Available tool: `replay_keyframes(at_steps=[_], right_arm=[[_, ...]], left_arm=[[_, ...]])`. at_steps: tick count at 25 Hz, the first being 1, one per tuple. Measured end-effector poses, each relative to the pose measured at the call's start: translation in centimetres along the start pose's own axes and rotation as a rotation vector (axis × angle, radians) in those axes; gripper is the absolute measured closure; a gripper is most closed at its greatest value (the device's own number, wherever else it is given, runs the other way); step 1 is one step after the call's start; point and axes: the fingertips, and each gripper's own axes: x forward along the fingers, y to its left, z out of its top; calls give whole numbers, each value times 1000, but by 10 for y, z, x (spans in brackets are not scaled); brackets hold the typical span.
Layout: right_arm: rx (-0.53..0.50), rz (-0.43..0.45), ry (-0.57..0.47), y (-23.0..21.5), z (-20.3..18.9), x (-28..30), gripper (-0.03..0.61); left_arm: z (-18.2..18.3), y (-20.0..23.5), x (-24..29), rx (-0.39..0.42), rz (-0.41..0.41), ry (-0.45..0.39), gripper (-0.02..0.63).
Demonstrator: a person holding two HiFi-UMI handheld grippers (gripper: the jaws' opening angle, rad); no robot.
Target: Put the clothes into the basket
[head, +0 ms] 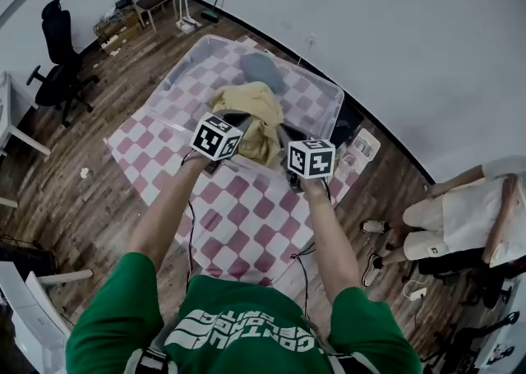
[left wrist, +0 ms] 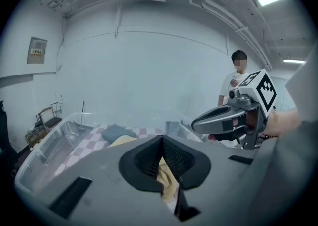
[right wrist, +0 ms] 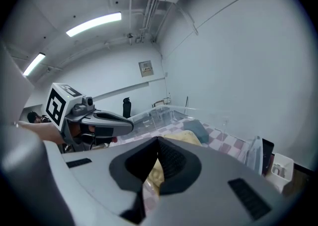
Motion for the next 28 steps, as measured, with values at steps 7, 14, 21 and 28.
replay_keyframes(at_steps=[7, 14, 21, 28], right_arm=[[-1, 38, -13, 28, -34, -51, 569], [-36, 88, -16, 55, -69, -98, 569], [-80, 157, -25, 74, -101, -142, 569], [-93, 220, -4, 88, -140, -171, 569]], left_arm=[[-28, -59, -39, -40, -13, -59, 611], [-53, -106, -74, -83, 12, -101, 611], [-88, -149, -98, -151, 55, -113, 611], [-113, -181, -118, -208, 96, -142, 611]])
